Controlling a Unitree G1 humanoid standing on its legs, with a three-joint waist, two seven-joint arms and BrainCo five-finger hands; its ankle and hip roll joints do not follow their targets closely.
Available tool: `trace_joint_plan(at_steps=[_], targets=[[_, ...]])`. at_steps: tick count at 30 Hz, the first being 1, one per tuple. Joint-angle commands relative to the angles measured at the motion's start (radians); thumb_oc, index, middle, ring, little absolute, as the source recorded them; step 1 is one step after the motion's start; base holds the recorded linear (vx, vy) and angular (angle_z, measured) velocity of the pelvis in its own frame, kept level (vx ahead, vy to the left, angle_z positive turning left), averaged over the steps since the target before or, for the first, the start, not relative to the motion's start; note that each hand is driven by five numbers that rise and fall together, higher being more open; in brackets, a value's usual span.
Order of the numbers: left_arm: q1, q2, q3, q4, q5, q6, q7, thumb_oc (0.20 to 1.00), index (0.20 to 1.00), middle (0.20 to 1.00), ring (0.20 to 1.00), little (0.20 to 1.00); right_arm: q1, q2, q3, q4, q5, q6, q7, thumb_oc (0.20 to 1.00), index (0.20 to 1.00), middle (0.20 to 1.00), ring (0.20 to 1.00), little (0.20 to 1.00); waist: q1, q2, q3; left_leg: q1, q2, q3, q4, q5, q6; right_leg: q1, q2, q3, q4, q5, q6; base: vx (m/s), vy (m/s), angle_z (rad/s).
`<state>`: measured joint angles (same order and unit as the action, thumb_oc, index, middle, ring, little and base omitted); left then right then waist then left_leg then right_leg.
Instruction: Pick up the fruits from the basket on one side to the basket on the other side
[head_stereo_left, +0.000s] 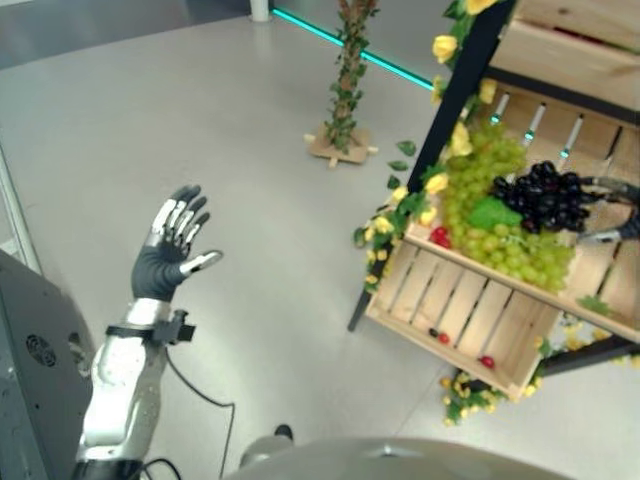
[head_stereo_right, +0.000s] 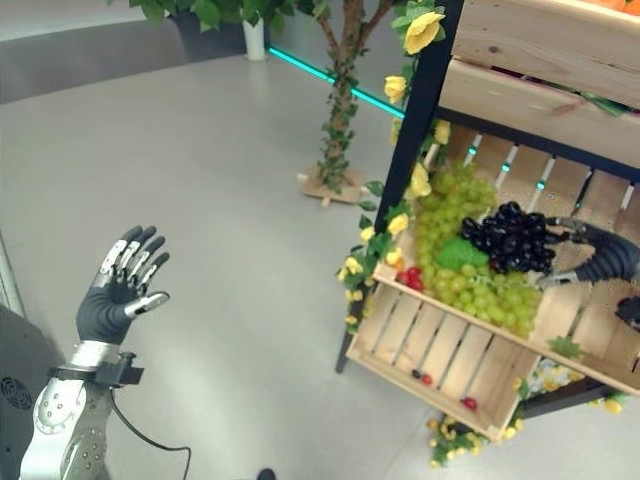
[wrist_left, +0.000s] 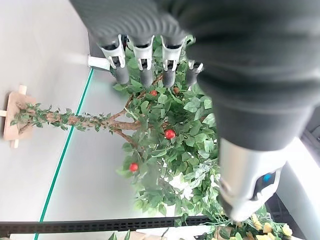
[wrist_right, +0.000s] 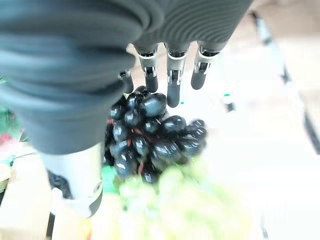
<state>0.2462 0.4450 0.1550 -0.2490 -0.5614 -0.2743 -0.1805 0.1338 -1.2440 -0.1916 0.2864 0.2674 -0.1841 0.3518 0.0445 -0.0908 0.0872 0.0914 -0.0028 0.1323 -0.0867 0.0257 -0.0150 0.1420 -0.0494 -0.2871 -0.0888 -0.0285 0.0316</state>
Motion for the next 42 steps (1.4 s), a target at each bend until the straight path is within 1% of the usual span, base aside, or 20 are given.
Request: trace_joint_plan(at_steps=[1, 3, 5, 6, 7, 10, 11, 14, 15, 16, 17, 18, 20, 21, 24, 25, 29, 31, 34, 42], targets=[[-0.022, 0.011, 0.045, -0.032, 0.029, -0.061, 0.005, 1.000, 1.000, 1.000, 1.000, 1.000, -0.021, 0.014, -0.082, -0.013, 0.059, -0.041, -0.016, 1.000, 1.000, 1.000, 1.000, 1.000, 0.005, -0.008, -0.032, -0.004, -0.015, 0.000, 0.003, -0.058, -0.020, -0.017, -0.004, -0.050, 0.092, -0.041, 0.079, 0.00, 0.000, 0.00], [-0.032, 0.001, 0.058, -0.029, 0.034, -0.061, 0.011, 1.000, 1.000, 1.000, 1.000, 1.000, 0.033, 0.096, -0.149, -0.045, 0.080, -0.042, -0.027, 1.000, 1.000, 1.000, 1.000, 1.000, 0.001, -0.002, -0.031, -0.002, -0.015, 0.001, 0.003, -0.060, -0.018, -0.018, -0.005, -0.048, 0.094, -0.042, 0.079, 0.00, 0.000, -0.04], [-0.039, -0.008, 0.073, -0.025, 0.036, -0.061, 0.014, 1.000, 1.000, 1.000, 1.000, 1.000, 0.050, 0.178, -0.185, -0.054, 0.113, -0.046, -0.032, 1.000, 1.000, 1.000, 1.000, 1.000, -0.004, 0.005, -0.033, 0.000, -0.015, 0.003, 0.002, -0.061, -0.017, -0.019, -0.005, -0.046, 0.095, -0.043, 0.079, 0.00, 0.000, 0.00], [-0.039, -0.006, 0.072, -0.025, 0.036, -0.061, 0.014, 1.000, 1.000, 1.000, 1.000, 1.000, 0.055, 0.181, -0.190, -0.058, 0.113, -0.045, -0.032, 1.000, 1.000, 1.000, 1.000, 1.000, -0.003, 0.003, -0.032, 0.000, -0.015, 0.003, 0.002, -0.061, -0.017, -0.019, -0.005, -0.046, 0.096, -0.043, 0.079, 0.00, 0.000, 0.00], [-0.047, -0.017, 0.083, -0.022, 0.040, -0.061, 0.018, 1.000, 1.000, 1.000, 1.000, 1.000, 0.073, 0.275, -0.224, -0.066, 0.156, -0.052, -0.040, 1.000, 1.000, 1.000, 1.000, 1.000, -0.011, 0.008, -0.033, 0.000, -0.016, 0.005, 0.002, -0.064, -0.015, -0.021, -0.005, -0.043, 0.096, -0.044, 0.078, 0.00, 0.000, 0.00], [-0.052, -0.034, 0.102, -0.018, 0.041, -0.062, 0.024, 1.000, 1.000, 1.000, 1.000, 1.000, 0.092, 0.411, -0.258, -0.087, 0.199, -0.069, -0.061, 1.000, 1.000, 1.000, 1.000, 1.000, -0.023, 0.017, -0.036, 0.004, -0.016, 0.007, 0.001, -0.067, -0.013, -0.021, -0.005, -0.039, 0.098, -0.046, 0.077, 0.00, 0.000, 0.00], [-0.056, -0.035, 0.107, -0.015, 0.042, -0.063, 0.025, 1.000, 1.000, 1.000, 1.000, 1.000, 0.104, 0.453, -0.259, -0.104, 0.225, -0.073, -0.051, 1.000, 1.000, 1.000, 1.000, 1.000, -0.027, 0.019, -0.035, 0.005, -0.016, 0.009, 0.001, -0.068, -0.012, -0.022, -0.005, -0.037, 0.099, -0.047, 0.077, 0.00, 0.000, 0.00], [-0.057, -0.043, 0.108, -0.006, 0.039, -0.064, 0.024, 1.000, 1.000, 1.000, 1.000, 1.000, 0.127, 0.541, -0.260, -0.138, 0.263, -0.081, -0.045, 1.000, 1.000, 1.000, 1.000, 1.000, -0.038, 0.020, -0.040, 0.007, -0.017, 0.015, 0.000, -0.070, -0.011, -0.022, -0.003, -0.030, 0.097, -0.047, 0.076, 0.00, 0.000, 0.00], [-0.057, -0.041, 0.108, -0.005, 0.039, -0.064, 0.024, 1.000, 1.000, 1.000, 1.000, 1.000, 0.128, 0.542, -0.260, -0.139, 0.263, -0.081, -0.045, 1.000, 1.000, 1.000, 1.000, 1.000, -0.038, 0.019, -0.040, 0.007, -0.017, 0.015, 0.000, -0.070, -0.011, -0.022, -0.003, -0.030, 0.097, -0.047, 0.076, 0.00, 0.000, 0.00], [-0.059, -0.046, 0.107, -0.003, 0.037, -0.065, 0.027, 1.000, 1.000, 1.000, 1.000, 1.000, 0.127, 0.597, -0.249, -0.148, 0.286, -0.094, -0.048, 1.000, 1.000, 1.000, 1.000, 1.000, -0.046, 0.024, -0.042, 0.008, -0.016, 0.018, 0.000, -0.071, -0.010, -0.024, -0.002, -0.024, 0.097, -0.047, 0.075, 0.00, 0.000, 0.00], [-0.058, -0.045, 0.107, -0.003, 0.037, -0.065, 0.027, 1.000, 1.000, 1.000, 1.000, 1.000, 0.129, 0.599, -0.249, -0.149, 0.286, -0.094, -0.049, 1.000, 1.000, 1.000, 1.000, 1.000, -0.046, 0.022, -0.042, 0.008, -0.016, 0.019, 0.000, -0.071, -0.010, -0.024, -0.001, -0.024, 0.097, -0.047, 0.075, 0.00, -0.009, -0.05], [-0.062, -0.046, 0.104, 0.002, 0.038, -0.068, 0.034, 1.000, 1.000, 1.000, 1.000, 1.000, 0.126, 0.654, -0.223, -0.174, 0.321, -0.105, -0.041, 1.000, 1.000, 1.000, 1.000, 1.000, -0.052, 0.027, -0.044, 0.011, -0.015, 0.024, 0.001, -0.073, -0.009, -0.025, -0.001, -0.018, 0.098, -0.046, 0.075, 0.00, -0.005, -0.09], [-0.062, -0.046, 0.104, 0.004, 0.039, -0.069, 0.036, 1.000, 1.000, 1.000, 1.000, 1.000, 0.131, 0.678, -0.220, -0.187, 0.339, -0.104, -0.032, 1.000, 1.000, 1.000, 1.000, 1.000, -0.054, 0.028, -0.044, 0.013, -0.015, 0.026, 0.001, -0.073, -0.008, -0.026, -0.001, -0.015, 0.099, -0.046, 0.075, 0.00, -0.002, -0.19], [-0.061, -0.045, 0.099, 0.008, 0.039, -0.072, 0.043, 1.000, 1.000, 1.000, 1.000, 1.000, 0.133, 0.714, -0.210, -0.200, 0.366, -0.113, -0.030, 1.000, 1.000, 1.000, 1.000, 1.000, -0.056, 0.029, -0.046, 0.015, -0.015, 0.030, 0.001, -0.074, -0.008, -0.025, -0.001, -0.014, 0.098, -0.046, 0.075, 0.00, 0.002, -0.18], [-0.058, -0.048, 0.099, 0.016, 0.043, -0.079, 0.049, 1.000, 1.000, 1.000, 1.000, 1.000, 0.150, 0.778, -0.180, -0.247, 0.403, -0.121, -0.005, 1.000, 1.000, 1.000, 1.000, 1.000, -0.061, 0.033, -0.048, 0.018, -0.015, 0.035, 0.000, -0.076, -0.006, -0.026, 0.000, -0.007, 0.098, -0.047, 0.075, -0.01, 0.000, -0.10], [-0.056, -0.053, 0.090, 0.018, 0.043, -0.084, 0.055, 1.000, 1.000, 1.000, 1.000, 1.000, 0.150, 0.808, -0.151, -0.277, 0.428, -0.125, 0.000, 1.000, 1.000, 1.000, 1.000, 1.000, -0.063, 0.036, -0.048, 0.019, -0.015, 0.039, 0.001, -0.075, -0.006, -0.027, 0.000, -0.004, 0.099, -0.046, 0.075, -0.01, -0.004, -0.12], [-0.056, -0.053, 0.075, 0.026, 0.050, -0.089, 0.067, 1.000, 1.000, 1.000, 1.000, 1.000, 0.151, 0.847, -0.097, -0.324, 0.432, -0.133, -0.008, 1.000, 1.000, 1.000, 1.000, 1.000, -0.064, 0.039, -0.050, 0.021, -0.016, 0.042, 0.000, -0.076, -0.005, -0.028, 0.001, 0.001, 0.099, -0.044, 0.073, -0.01, -0.002, -0.10], [-0.058, -0.054, 0.069, 0.026, 0.056, -0.093, 0.074, 1.000, 1.000, 1.000, 1.000, 1.000, 0.146, 0.861, -0.077, -0.355, 0.442, -0.130, 0.003, 1.000, 1.000, 1.000, 1.000, 1.000, -0.064, 0.041, -0.049, 0.022, -0.016, 0.043, 0.000, -0.075, -0.005, -0.028, 0.001, 0.002, 0.099, -0.044, 0.073, -0.01, -0.001, -0.02], [-0.059, -0.055, 0.068, 0.025, 0.061, -0.097, 0.085, 1.000, 1.000, 1.000, 1.000, 1.000, 0.138, 0.874, -0.059, -0.376, 0.438, -0.140, -0.011, 1.000, 1.000, 1.000, 1.000, 1.000, -0.061, 0.042, -0.049, 0.022, -0.016, 0.043, 0.000, -0.074, -0.005, -0.028, 0.001, 0.003, 0.096, -0.042, 0.073, 0.00, 0.000, 0.00], [-0.063, -0.064, 0.068, 0.020, 0.064, -0.103, 0.100, 1.000, 1.000, 1.000, 1.000, 1.000, 0.122, 0.880, -0.042, -0.422, 0.431, -0.148, -0.023, 1.000, 1.000, 1.000, 1.000, 1.000, -0.055, 0.041, -0.046, 0.016, -0.015, 0.039, -0.001, -0.070, -0.006, -0.030, 0.001, -0.001, 0.093, -0.039, 0.072, 0.00, 0.000, 0.00]])
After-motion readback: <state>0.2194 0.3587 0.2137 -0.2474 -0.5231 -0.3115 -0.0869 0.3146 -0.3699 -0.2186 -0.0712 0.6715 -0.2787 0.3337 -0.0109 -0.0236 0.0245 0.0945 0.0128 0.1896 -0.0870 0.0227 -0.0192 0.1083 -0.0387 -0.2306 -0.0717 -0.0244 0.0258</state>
